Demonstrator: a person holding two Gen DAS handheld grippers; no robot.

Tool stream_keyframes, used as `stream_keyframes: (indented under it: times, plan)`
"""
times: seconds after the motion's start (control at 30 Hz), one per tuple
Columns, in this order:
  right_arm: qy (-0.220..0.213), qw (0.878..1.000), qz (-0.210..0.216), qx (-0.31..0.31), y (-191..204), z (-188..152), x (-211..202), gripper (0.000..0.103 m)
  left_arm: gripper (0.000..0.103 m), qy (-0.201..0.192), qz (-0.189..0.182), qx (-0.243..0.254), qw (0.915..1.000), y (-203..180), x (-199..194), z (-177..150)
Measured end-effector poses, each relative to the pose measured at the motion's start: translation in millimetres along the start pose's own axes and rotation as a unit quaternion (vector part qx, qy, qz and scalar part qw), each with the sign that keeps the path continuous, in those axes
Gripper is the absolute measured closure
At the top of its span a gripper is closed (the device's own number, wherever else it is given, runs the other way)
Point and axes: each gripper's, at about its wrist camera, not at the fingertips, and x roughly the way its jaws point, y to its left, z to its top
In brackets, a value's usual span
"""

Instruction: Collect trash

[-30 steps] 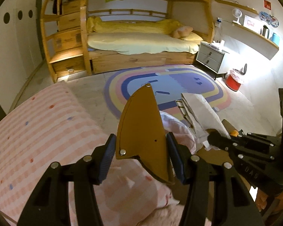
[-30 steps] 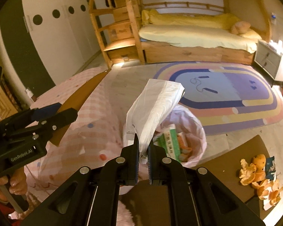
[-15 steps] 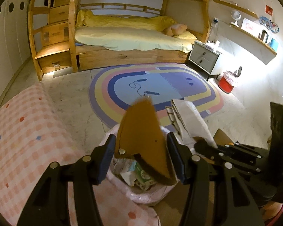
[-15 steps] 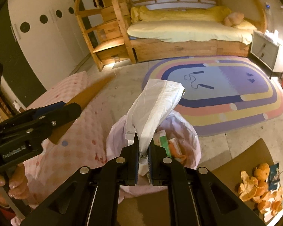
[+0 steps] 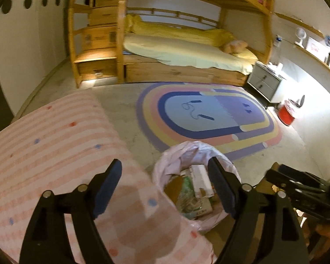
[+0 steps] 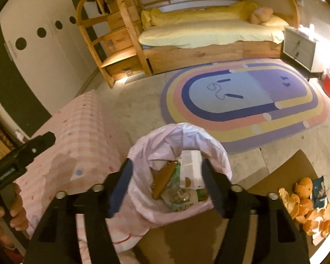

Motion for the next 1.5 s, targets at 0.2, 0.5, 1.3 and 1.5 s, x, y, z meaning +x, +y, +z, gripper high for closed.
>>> stream_keyframes:
  times: [0.2, 0.5, 1.3, 1.5]
  plan:
    - [0.006, 1.000, -0.004, -0.020, 33.2, -5.8, -26.9, 0.011, 0.007, -0.009, 0.054, -0.013, 0.9984, 18.9, -48.7, -13.2]
    - [-0.012, 0.997, 0.034, -0.073, 103.0, -15.2, -74.9, 0.007, 0.007, 0.008, 0.102, -0.043, 0.9939, 52.9, -132.7, -49.3]
    - [-0.035, 0.967, 0.108, -0.229, 205.6, -65.2, -172.3, 0.006, 0.007, 0.019, 0.262, -0.167, 0.9504, 119.2, -297.5, -150.0]
    - [-0.036, 0.966, 0.110, -0.232, 208.9, -68.9, -173.8, 0.006, 0.007, 0.011, 0.267, -0.171, 0.9483, 118.7, -305.1, -151.9]
